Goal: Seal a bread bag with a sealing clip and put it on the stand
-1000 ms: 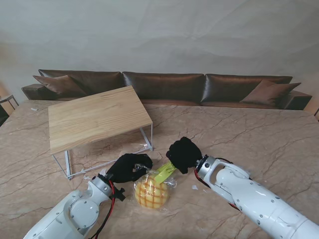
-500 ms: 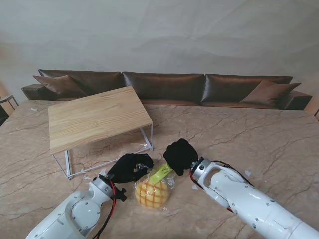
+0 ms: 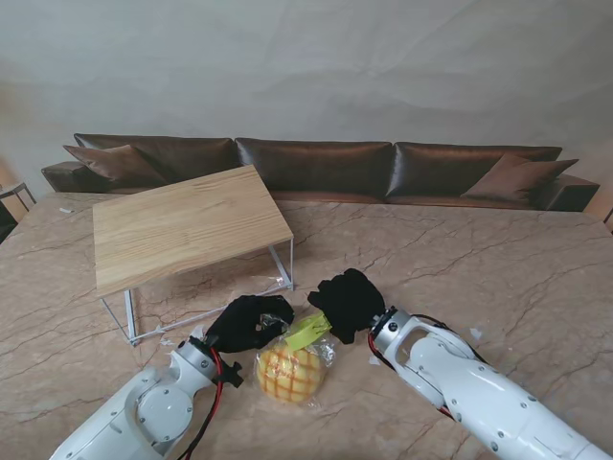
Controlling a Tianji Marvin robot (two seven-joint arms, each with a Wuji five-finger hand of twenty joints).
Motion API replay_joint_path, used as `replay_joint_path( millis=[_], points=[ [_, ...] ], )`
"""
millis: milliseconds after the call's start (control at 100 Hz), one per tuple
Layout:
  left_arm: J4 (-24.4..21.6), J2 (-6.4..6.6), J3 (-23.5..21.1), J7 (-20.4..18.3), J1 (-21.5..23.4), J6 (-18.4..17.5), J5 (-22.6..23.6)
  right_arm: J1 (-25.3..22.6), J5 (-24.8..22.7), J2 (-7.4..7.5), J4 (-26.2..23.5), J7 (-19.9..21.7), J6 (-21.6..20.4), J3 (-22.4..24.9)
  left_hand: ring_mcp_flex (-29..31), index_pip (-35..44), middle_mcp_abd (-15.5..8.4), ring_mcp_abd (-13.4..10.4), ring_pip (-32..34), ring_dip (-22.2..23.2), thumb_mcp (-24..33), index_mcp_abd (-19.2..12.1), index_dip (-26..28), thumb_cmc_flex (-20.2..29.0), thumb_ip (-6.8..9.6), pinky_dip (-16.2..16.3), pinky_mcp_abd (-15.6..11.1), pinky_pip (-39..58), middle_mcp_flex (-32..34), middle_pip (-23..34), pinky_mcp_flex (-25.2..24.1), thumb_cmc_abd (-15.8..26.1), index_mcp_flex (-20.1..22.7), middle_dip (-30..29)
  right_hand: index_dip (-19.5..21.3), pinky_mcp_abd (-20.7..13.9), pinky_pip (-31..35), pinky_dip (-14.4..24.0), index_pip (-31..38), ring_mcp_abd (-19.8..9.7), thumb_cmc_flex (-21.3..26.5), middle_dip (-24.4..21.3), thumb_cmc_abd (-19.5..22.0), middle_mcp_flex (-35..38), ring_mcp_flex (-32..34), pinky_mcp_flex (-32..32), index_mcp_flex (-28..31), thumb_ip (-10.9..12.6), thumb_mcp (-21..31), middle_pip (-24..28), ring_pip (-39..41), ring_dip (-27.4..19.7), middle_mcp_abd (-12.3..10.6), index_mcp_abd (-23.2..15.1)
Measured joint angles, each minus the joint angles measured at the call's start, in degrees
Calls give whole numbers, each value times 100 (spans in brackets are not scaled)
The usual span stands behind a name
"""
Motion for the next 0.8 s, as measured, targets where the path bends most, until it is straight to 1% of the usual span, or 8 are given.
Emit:
replay_joint_path(
  millis=[50,110,160,220,270,350,550,800],
  points=[
    [-3,0,-8,0,7,9,3,-74,-17,0,-58,52,-29,85,0,0,0,0,0,0,-3,-1,0,0,0,0,0,0,0,1,0,0,0,0,-305,-65,-175,109,-413,0,-58,-92,75,-367,-266,-338,-456,203,-25,-39,-283,-133,-7,-273],
    [-5,-1,-13,0,14,18,5,-166,-108,9,-156,109,-37,189,0,0,0,10,1,0,-3,-1,0,0,0,0,0,0,0,1,0,0,0,0,-1073,-172,-427,276,-1002,2,-208,-324,85,-791,-666,-804,-892,203,-32,-123,-576,-221,-65,-468],
    [-6,-1,-17,5,18,28,9,-233,-273,31,-253,134,-35,248,0,0,0,14,1,0,-3,-1,0,0,0,1,1,0,0,1,0,0,0,0,-1605,-252,-642,409,-1384,3,-338,-531,134,-1182,-983,-1201,-1199,208,-90,-198,-576,-269,-226,-470],
    [-7,-1,-19,15,20,39,17,-289,-449,63,-351,136,-22,278,0,0,0,20,1,0,-3,-1,0,0,0,1,1,0,0,1,0,0,0,0,-2091,-301,-956,487,-1697,4,-330,-845,139,-1592,-1299,-1601,-1580,208,-113,-440,-566,-270,-231,-357],
    [-8,-1,-22,31,22,49,27,-336,-518,82,-416,136,-20,315,0,0,0,21,1,0,-16,-1,0,13,0,1,1,0,0,2,0,0,0,0,-2476,-313,-1492,487,-1915,-119,-552,-1157,280,-1942,-1340,-2119,-1971,208,-155,-663,260,-49,-237,-278],
    [-12,-1,-35,49,22,62,51,-448,-581,104,-541,177,-21,429,-1,0,0,23,1,0,-43,-1,0,27,0,1,2,0,0,2,0,1,0,0,-2921,-309,-2325,394,-1937,-127,-683,-1555,314,-2349,-1888,-2779,-2501,208,-201,-921,87,-120,-240,-140],
    [-55,1,-73,59,33,68,121,-821,-739,111,-836,317,-106,880,-49,0,0,29,2,0,-77,-1,7,31,0,2,5,0,-3,2,-13,44,-24,0,-3294,-393,-4506,-1091,-2027,-164,-1024,-2460,661,-3182,-2887,-4166,-3183,211,-267,-1434,-1757,-1775,-200,126],
    [-247,9,-242,70,149,68,240,-1782,-932,64,-1642,638,-223,1958,-72,0,0,31,4,1,-122,-1,70,45,0,3,7,0,-50,62,-15,100,-57,2,-3398,-826,-5469,-2670,-2051,-176,-1037,-2774,881,-3259,-3012,-4502,-3246,211,-340,-2074,-2878,-2980,-178,153]
  ],
)
